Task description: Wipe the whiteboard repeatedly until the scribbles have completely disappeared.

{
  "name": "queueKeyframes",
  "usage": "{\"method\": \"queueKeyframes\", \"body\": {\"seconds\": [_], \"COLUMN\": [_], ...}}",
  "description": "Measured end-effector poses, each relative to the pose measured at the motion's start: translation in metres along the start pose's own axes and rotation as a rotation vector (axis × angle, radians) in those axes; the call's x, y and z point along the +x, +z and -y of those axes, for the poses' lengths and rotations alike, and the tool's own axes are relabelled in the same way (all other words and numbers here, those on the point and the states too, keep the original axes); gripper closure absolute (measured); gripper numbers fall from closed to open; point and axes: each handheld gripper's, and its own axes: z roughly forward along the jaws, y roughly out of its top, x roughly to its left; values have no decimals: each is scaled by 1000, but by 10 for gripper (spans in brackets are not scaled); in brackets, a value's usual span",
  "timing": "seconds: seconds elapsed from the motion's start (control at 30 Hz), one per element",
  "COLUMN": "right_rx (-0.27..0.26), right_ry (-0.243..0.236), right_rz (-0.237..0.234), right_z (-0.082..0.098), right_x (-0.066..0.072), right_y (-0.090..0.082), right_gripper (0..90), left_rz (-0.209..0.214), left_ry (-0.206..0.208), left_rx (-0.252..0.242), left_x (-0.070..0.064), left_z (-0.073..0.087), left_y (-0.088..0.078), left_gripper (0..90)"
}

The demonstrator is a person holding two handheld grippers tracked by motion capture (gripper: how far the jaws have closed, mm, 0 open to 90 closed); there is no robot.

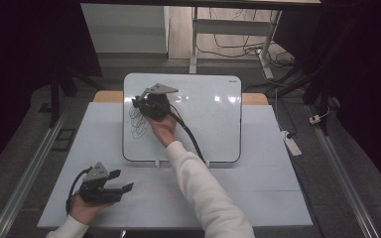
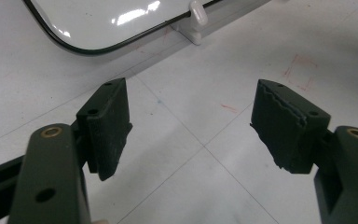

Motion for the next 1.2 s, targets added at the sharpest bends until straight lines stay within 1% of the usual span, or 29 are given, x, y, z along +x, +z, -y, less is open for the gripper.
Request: {"method": "queueKeyframes", "body": {"seconds": [0.03,0.07,0.1,0.13,0.17,0.27,0.33,0.4,0.43,0.47,0.5,0.53,0.57,0.67,0.7,0.73,0.77,0.8,0.83,0.87,0.9,0.93,0.97,1.0,1.03,1.1,1.13,1.17,1.2], "right_rx": [0,-15,-31,-34,-32,23,34,-23,-23,-42,-51,-27,-27,48,62,69,62,44,23,5,1,48,48,78,100,101,73,46,20], "right_ry": [0,15,28,32,35,6,-5,48,48,68,74,43,43,-21,-34,-40,-38,-36,-22,1,11,-32,-32,-52,-67,-76,-67,-53,-33], "right_rz": [0,27,40,48,41,-48,-61,-3,-3,17,26,11,11,-67,-76,-76,-68,-38,-6,6,4,-36,-36,-72,-97,-96,-72,-35,-13], "right_z": [0,-3,-5,-5,-4,5,8,1,1,-1,-2,0,0,9,11,10,8,6,3,1,1,7,7,11,15,14,12,9,6], "right_x": [0,-4,-6,-7,-5,8,10,-1,-1,-4,-5,1,1,14,16,16,14,11,7,4,3,11,11,16,20,21,18,14,10], "right_y": [0,-3,-5,-5,-3,8,10,4,4,2,1,5,5,13,13,12,11,8,4,2,1,5,5,9,11,11,9,7,5], "right_gripper": [784,784,784,784,784,784,784,784,784,784,784,784,784,784,784,784,784,784,784,784,784,784,784,784,784,784,784,784,784], "left_rz": [0,-1,-1,-1,-1,0,-2,-3,-2,-1,-1,0,1,4,2,0,0,0,1,2,2,3,4,5,7,3,2,2,2], "left_ry": [-2,-3,-4,-5,-6,-8,-9,-9,-8,-8,-7,-6,-8,-10,-10,-8,-8,-9,-9,-8,-7,-6,-7,-9,-10,-9,-9,-9,-8], "left_rx": [0,-1,-2,-4,-4,0,-1,-3,-3,-3,-3,-1,-1,-1,-1,-3,-4,-6,-6,-5,-4,-3,-2,-2,-1,-3,-3,-3,-4], "left_x": [0,0,0,1,1,2,2,1,1,1,1,2,2,2,2,1,1,1,1,1,1,1,2,2,2,2,2,1,1], "left_z": [0,0,0,0,0,0,1,0,0,0,0,0,0,0,0,1,1,1,0,0,0,0,0,0,0,0,0,0,0], "left_y": [0,0,-1,-1,-1,0,0,-1,-1,-1,-1,0,0,0,0,-1,-1,-1,-1,-1,-1,0,0,0,0,0,0,0,0], "left_gripper": [284,284,284,284,285,284,285,285,285,285,285,285,285,285,285,285,285,285,285,285,285,285,285,285,285,285,285,285,285]}}
